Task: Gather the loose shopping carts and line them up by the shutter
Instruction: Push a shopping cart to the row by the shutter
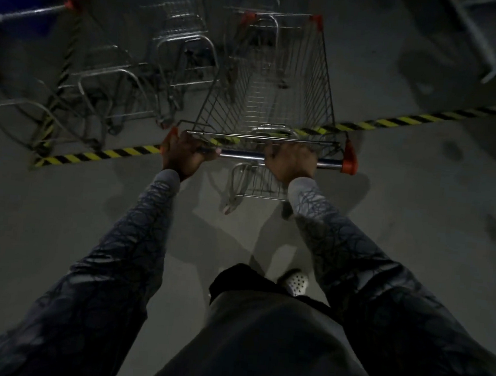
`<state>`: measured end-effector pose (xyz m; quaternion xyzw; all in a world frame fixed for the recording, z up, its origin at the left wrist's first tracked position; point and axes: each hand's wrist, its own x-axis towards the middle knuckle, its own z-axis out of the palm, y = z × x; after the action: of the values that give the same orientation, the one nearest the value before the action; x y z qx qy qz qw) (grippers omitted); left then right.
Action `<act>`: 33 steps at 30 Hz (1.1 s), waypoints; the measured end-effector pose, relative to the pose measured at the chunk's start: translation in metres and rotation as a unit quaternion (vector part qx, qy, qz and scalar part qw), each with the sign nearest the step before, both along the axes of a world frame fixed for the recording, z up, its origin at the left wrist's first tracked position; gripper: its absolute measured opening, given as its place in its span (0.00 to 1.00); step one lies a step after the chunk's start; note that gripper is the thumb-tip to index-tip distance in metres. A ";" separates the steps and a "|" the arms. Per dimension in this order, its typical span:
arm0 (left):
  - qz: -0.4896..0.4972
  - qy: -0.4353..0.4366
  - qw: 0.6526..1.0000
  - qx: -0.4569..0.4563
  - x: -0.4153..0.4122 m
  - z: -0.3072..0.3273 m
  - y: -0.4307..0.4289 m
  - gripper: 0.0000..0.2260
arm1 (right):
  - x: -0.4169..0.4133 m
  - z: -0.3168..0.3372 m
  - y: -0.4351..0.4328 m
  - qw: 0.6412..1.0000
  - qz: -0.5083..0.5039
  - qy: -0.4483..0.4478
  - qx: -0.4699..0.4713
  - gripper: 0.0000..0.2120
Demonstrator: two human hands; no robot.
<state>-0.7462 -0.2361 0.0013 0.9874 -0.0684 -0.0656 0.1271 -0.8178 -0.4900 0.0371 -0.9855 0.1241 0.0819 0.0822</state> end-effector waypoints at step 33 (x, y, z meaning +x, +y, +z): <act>-0.187 -0.252 0.948 0.051 0.512 -0.053 -0.503 0.17 | 0.545 -0.035 -0.533 0.992 -0.064 -0.016 -0.106 0.31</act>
<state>-0.2346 -0.7394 -0.0518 0.9465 -0.2777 0.1593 0.0410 -0.2726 -1.0232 0.0026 -0.9798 0.1940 0.0469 -0.0157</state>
